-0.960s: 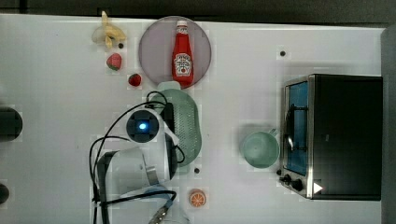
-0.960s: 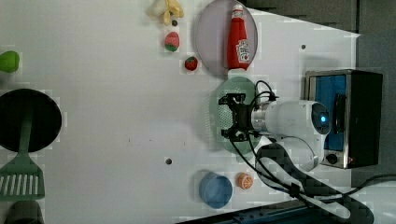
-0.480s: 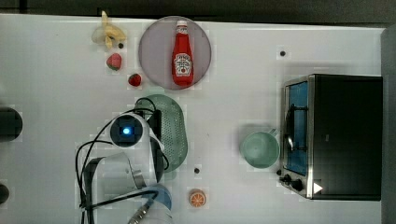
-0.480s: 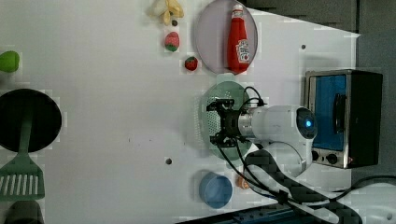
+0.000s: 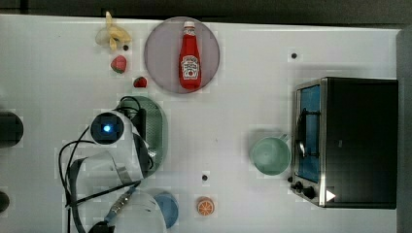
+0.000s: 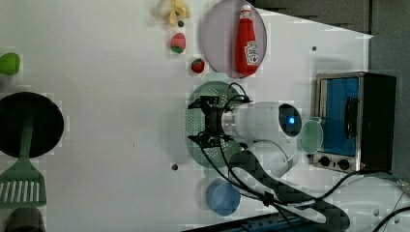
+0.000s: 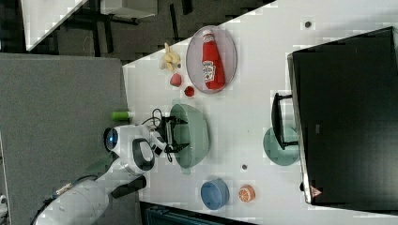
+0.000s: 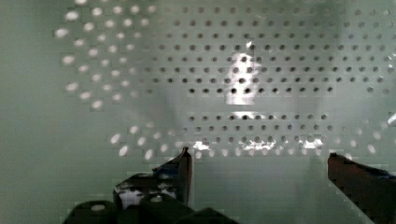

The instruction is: Drag strainer right to left.

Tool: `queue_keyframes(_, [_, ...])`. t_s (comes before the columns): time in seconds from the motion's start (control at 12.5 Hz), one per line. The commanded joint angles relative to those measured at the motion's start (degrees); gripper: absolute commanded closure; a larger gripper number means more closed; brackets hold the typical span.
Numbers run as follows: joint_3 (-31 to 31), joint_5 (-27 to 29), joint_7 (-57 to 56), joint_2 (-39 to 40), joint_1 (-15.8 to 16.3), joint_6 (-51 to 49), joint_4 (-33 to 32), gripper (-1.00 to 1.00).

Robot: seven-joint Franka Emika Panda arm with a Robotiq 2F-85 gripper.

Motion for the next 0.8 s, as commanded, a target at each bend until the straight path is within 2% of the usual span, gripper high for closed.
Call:
queue_keyframes(0.08, [-0.5, -0.5, 6.6, 0.6, 3.7, -1.8, 5.1, -1.00])
queue_keyframes(0.8, [-0.4, -0.4, 11.9, 6.3, 9.4, -2.8, 13.3, -1.00])
